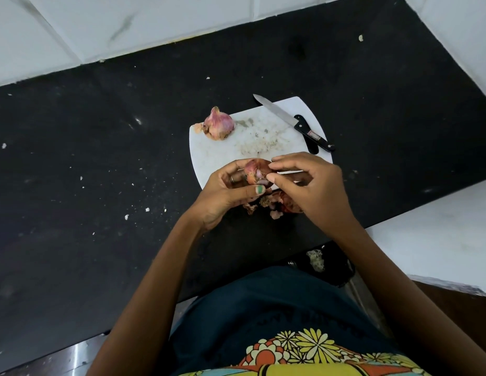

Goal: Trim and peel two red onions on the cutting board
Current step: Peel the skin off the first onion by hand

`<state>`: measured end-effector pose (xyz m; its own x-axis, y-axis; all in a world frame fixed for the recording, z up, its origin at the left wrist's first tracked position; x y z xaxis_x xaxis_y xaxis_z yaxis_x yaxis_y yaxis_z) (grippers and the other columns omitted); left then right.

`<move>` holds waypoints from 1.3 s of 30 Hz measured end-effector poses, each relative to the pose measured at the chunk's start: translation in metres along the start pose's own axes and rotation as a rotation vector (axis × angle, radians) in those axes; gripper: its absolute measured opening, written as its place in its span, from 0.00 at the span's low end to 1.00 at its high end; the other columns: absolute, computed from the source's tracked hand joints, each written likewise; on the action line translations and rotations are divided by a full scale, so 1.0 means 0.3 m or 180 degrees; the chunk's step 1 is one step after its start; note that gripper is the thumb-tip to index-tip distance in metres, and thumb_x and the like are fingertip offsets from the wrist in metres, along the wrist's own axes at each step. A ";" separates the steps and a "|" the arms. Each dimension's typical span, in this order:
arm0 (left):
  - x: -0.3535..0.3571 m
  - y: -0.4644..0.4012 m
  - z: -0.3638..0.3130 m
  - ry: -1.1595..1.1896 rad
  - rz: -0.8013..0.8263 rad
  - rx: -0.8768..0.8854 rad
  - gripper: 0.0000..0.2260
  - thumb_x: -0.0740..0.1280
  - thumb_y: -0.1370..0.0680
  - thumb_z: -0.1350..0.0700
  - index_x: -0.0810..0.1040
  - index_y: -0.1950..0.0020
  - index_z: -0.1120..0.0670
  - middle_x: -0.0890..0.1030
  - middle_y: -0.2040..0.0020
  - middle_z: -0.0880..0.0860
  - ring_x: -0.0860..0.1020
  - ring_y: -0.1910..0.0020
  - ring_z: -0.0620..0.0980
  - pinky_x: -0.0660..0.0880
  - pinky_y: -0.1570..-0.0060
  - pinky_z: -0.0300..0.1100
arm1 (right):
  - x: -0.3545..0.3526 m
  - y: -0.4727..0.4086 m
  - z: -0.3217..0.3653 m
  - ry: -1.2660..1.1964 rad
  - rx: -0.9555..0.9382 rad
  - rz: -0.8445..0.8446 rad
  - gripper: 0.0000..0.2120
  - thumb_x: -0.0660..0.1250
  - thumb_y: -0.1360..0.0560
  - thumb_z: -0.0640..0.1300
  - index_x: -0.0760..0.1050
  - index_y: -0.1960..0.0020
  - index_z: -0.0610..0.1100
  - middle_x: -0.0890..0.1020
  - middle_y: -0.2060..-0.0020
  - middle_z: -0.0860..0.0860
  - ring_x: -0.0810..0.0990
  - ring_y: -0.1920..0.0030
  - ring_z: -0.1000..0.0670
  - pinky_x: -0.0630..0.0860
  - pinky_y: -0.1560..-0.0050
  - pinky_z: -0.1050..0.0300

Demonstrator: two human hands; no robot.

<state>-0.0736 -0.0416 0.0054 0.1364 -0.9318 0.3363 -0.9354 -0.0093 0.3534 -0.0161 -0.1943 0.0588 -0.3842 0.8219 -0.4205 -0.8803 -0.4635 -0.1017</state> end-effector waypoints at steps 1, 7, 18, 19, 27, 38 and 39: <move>0.002 0.000 -0.001 -0.0017 0.0003 0.0016 0.21 0.73 0.36 0.61 0.78 0.43 0.51 0.84 0.54 0.47 0.82 0.53 0.46 0.79 0.54 0.40 | 0.005 0.003 0.003 0.0138 -0.0202 -0.0029 0.08 0.74 0.29 0.40 0.83 0.51 0.41 0.83 0.52 0.51 0.82 0.50 0.57 0.80 0.53 0.63; 0.011 -0.001 -0.003 -0.0077 -0.0052 0.0093 0.21 0.73 0.36 0.61 0.78 0.44 0.52 0.84 0.55 0.49 0.81 0.52 0.52 0.79 0.53 0.42 | 0.032 0.022 -0.003 0.0735 -0.0879 -0.0442 0.04 0.72 0.27 0.39 0.83 0.54 0.38 0.83 0.54 0.47 0.82 0.54 0.52 0.80 0.56 0.52; 0.018 0.008 0.010 -0.0072 -0.0036 0.0022 0.21 0.73 0.34 0.65 0.77 0.42 0.55 0.84 0.54 0.50 0.82 0.52 0.48 0.78 0.57 0.39 | 0.044 -0.002 -0.033 0.0681 -0.0433 -0.0142 0.03 0.62 0.22 0.38 0.74 0.52 0.38 0.74 0.55 0.50 0.74 0.54 0.52 0.70 0.53 0.67; 0.018 0.008 0.011 -0.0068 -0.0013 0.0008 0.21 0.72 0.33 0.66 0.77 0.42 0.55 0.84 0.53 0.50 0.82 0.52 0.48 0.78 0.57 0.39 | 0.041 -0.005 -0.035 0.0618 -0.0348 -0.0168 0.03 0.62 0.22 0.37 0.73 0.52 0.38 0.75 0.56 0.50 0.74 0.54 0.52 0.69 0.53 0.69; 0.019 0.008 0.016 0.0040 0.0251 -0.0065 0.21 0.66 0.29 0.75 0.75 0.41 0.55 0.84 0.53 0.49 0.82 0.54 0.45 0.78 0.58 0.37 | 0.045 -0.030 -0.088 0.0397 0.0252 -0.0369 0.03 0.61 0.20 0.36 0.72 0.51 0.38 0.76 0.62 0.56 0.77 0.59 0.59 0.72 0.58 0.67; -0.003 -0.006 0.027 0.0383 0.0068 -0.0103 0.20 0.66 0.28 0.75 0.76 0.42 0.56 0.82 0.52 0.53 0.82 0.54 0.48 0.79 0.55 0.37 | 0.028 -0.031 -0.159 0.1389 0.0540 0.0308 0.11 0.60 0.20 0.41 0.80 0.52 0.39 0.74 0.55 0.51 0.75 0.48 0.47 0.67 0.50 0.59; -0.002 -0.006 0.027 0.0375 0.0062 -0.0102 0.20 0.66 0.28 0.75 0.76 0.42 0.57 0.82 0.51 0.54 0.82 0.53 0.48 0.79 0.55 0.37 | 0.024 -0.029 -0.142 0.1326 0.0492 0.0279 0.11 0.60 0.20 0.43 0.80 0.51 0.40 0.73 0.53 0.50 0.74 0.48 0.49 0.68 0.49 0.60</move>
<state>-0.0748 -0.0438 -0.0026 0.1575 -0.8826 0.4429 -0.9276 0.0216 0.3729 0.0007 -0.1984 0.0183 -0.3421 0.5637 -0.7518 -0.8928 -0.4444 0.0730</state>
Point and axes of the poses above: each hand's wrist, its own y-axis away from the middle knuckle, its own x-axis out of the palm, z = x × y, the point moved 3 cm from there along -y, towards the middle knuckle
